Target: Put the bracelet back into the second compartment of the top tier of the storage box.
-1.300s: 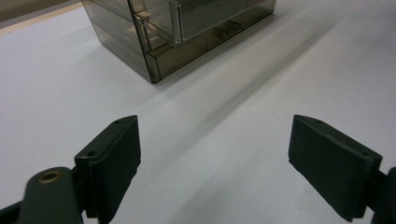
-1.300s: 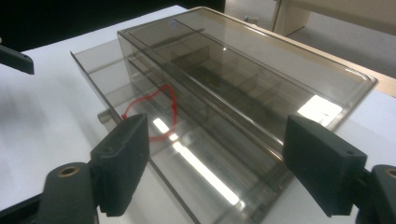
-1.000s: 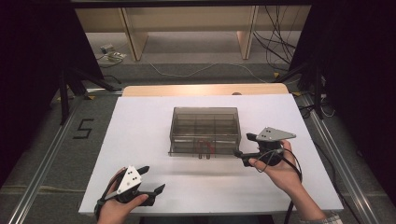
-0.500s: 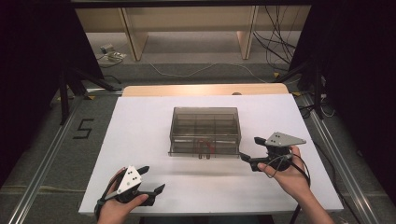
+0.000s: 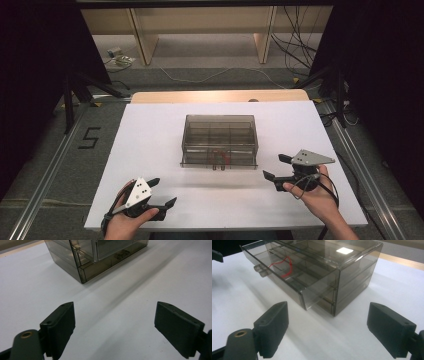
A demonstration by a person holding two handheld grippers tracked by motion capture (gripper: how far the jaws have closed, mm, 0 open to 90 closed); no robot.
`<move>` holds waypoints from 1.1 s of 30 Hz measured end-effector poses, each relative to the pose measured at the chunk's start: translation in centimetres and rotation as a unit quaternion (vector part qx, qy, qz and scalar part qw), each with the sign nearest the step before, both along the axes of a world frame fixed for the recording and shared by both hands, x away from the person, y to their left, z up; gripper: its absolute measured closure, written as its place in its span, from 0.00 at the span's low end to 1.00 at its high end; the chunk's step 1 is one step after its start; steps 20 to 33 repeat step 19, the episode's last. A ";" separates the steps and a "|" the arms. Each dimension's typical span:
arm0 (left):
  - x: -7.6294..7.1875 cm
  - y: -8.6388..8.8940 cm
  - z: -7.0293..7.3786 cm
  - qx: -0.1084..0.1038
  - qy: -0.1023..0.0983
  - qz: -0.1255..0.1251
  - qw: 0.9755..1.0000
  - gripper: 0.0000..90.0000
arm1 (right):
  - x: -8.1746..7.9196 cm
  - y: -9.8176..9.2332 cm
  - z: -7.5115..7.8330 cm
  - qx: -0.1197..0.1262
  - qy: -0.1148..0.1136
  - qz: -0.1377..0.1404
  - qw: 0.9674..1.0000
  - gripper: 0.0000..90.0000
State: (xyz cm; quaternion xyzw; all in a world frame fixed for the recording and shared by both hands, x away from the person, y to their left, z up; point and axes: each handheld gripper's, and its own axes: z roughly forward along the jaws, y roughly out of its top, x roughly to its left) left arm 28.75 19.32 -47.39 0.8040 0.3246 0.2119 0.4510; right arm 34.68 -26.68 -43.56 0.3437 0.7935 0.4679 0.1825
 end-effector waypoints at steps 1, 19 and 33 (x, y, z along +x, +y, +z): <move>0.0 0.0 0.0 0.000 0.000 0.000 1.000 0.19 | -0.1 -0.1 -0.2 0.002 0.000 0.000 1.000 0.20; 0.2 0.0 -0.4 0.007 0.015 0.000 1.000 0.18 | -1.2 -0.5 -1.9 0.003 0.006 -0.001 1.000 0.20; 0.2 0.0 -0.4 0.007 0.015 0.000 1.000 0.18 | -1.2 -0.5 -1.9 0.003 0.006 -0.001 1.000 0.20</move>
